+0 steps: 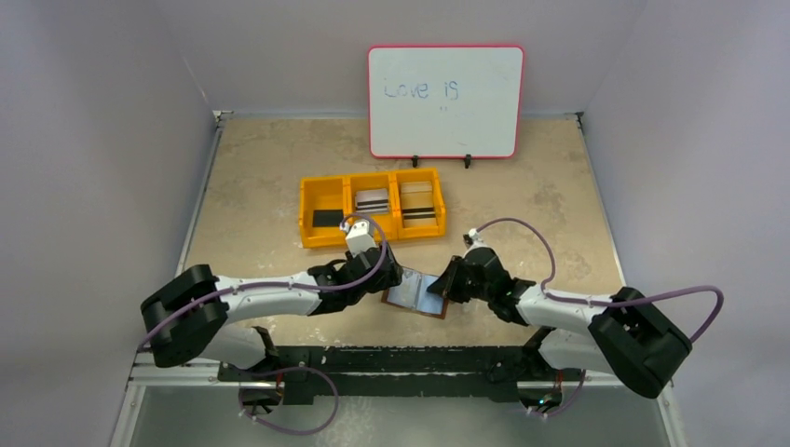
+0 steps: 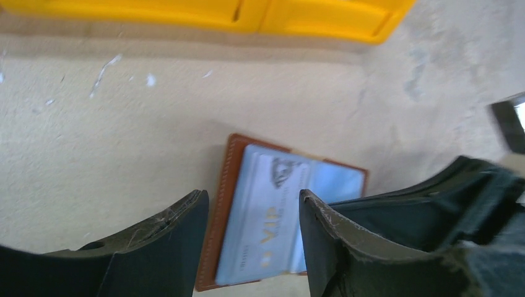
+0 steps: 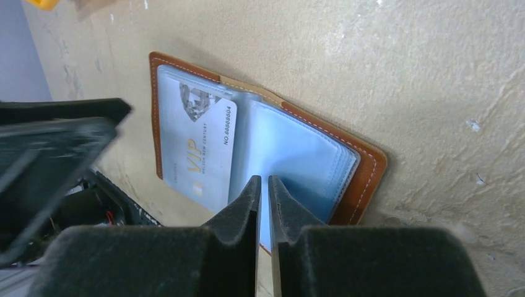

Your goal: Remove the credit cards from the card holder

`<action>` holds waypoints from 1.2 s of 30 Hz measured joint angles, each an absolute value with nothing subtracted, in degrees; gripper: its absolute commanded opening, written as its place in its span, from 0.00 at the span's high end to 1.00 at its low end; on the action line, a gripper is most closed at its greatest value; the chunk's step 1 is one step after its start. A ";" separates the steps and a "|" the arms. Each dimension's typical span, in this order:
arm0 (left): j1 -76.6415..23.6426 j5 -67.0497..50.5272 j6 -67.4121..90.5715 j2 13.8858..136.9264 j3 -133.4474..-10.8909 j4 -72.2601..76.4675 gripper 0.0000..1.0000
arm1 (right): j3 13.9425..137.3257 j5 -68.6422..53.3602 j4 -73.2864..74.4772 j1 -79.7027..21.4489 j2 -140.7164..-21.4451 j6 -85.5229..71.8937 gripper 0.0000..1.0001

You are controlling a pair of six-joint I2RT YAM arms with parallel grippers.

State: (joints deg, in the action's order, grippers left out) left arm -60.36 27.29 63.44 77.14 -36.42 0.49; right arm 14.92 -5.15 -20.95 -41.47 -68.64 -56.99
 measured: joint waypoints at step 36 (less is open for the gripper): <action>-60.38 16.71 66.87 84.88 -29.19 14.61 0.66 | 13.72 -12.60 -23.44 -35.97 -66.57 -55.09 0.63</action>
State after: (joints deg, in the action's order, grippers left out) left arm -60.38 16.71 66.87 84.88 -29.19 14.61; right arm 13.72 -12.60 -23.44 -35.97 -66.57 -55.09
